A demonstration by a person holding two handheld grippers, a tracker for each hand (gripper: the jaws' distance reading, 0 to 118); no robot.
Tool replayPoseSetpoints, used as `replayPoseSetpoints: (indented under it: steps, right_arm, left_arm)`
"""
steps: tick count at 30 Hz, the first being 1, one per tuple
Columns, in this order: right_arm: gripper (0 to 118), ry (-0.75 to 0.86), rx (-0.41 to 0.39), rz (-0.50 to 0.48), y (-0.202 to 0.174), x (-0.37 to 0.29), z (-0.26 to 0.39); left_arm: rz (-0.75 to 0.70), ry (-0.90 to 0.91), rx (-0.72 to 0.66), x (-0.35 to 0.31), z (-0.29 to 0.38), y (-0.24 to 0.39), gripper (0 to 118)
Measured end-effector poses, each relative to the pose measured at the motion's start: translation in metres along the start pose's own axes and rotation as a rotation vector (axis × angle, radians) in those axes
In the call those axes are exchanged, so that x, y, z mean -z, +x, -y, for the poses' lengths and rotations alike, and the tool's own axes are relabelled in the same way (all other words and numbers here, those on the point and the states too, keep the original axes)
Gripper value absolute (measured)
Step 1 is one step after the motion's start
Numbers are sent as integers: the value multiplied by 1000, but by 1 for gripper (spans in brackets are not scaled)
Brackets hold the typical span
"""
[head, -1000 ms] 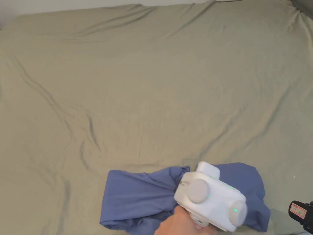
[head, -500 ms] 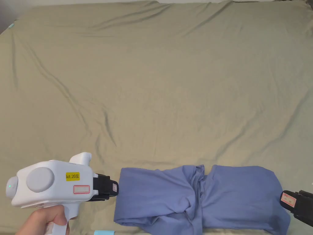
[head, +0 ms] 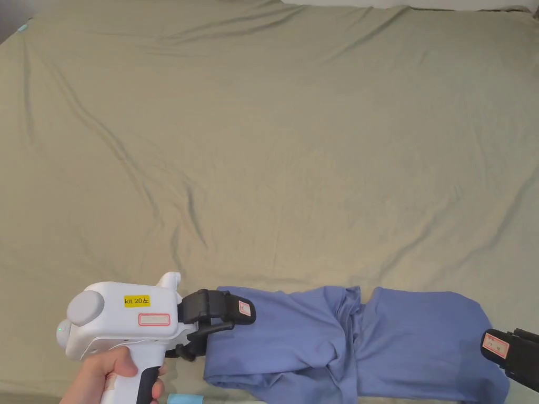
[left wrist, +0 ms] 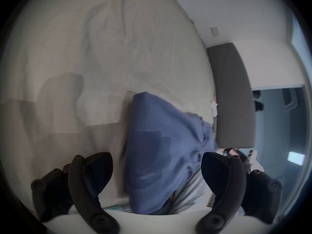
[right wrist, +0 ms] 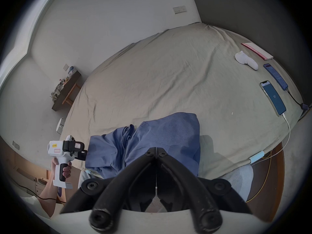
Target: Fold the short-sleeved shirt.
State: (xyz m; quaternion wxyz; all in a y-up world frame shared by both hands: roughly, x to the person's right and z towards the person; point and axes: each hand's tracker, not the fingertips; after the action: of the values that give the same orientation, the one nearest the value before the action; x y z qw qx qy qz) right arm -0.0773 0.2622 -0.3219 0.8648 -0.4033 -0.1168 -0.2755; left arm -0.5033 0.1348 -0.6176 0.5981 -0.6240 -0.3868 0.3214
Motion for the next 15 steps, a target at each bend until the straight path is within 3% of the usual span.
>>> replayPoseSetpoints:
  steps: [2,3,4,5,10,15]
  right_arm:
    - [0,-4,-1,2,-1,0,2]
    - [0,-4,-2,6,-1,0,2]
    - [0,-4,-1,7,-1,-1,3]
    - [0,-4,1,8,-1,-1,3]
    - [0,6,2,9,-2,-6,3]
    - [0,20,9,-1,0,-8,1]
  left_arm:
    - [-13,-42,-22,12,-2,-7,75]
    - [-76,-45,7,18,0,-7,58]
    - [-118,-37,49,20,17,22,22]
    - [-179,-24,72,18,19,29,13]
    - [-247,28,109,0,1,26,13]
    - [-262,84,48,-48,-6,22,12]
